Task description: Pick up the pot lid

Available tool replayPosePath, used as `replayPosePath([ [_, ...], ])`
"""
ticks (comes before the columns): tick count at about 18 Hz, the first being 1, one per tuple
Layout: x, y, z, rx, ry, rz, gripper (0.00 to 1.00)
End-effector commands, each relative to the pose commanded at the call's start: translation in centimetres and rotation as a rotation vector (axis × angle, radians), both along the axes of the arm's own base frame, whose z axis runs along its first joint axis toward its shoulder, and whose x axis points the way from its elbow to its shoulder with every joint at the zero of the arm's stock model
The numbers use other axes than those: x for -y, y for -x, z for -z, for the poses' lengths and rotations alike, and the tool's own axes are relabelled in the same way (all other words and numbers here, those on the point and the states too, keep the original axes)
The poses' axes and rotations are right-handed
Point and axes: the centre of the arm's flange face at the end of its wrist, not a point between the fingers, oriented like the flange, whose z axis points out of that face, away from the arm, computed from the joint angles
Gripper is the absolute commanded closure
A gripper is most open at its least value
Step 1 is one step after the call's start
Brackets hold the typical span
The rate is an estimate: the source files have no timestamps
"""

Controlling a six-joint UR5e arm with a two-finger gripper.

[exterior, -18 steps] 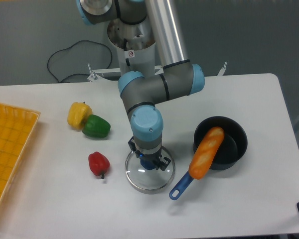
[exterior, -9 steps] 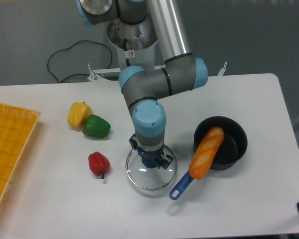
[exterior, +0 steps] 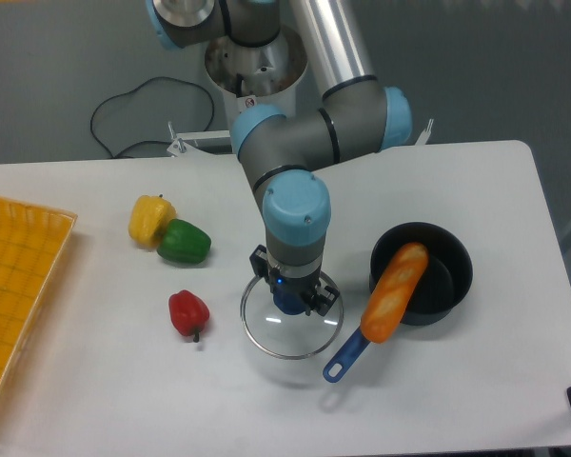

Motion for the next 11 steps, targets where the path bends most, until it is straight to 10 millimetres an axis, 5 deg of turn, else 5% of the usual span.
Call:
replayPosePath([
  [4, 1.8, 0.5, -2.4, -0.003, -0.012, 0.112, 0.61],
  [11, 3.0, 1.5, -2.7, 0.002, -0.02, 0.109, 0.61],
])
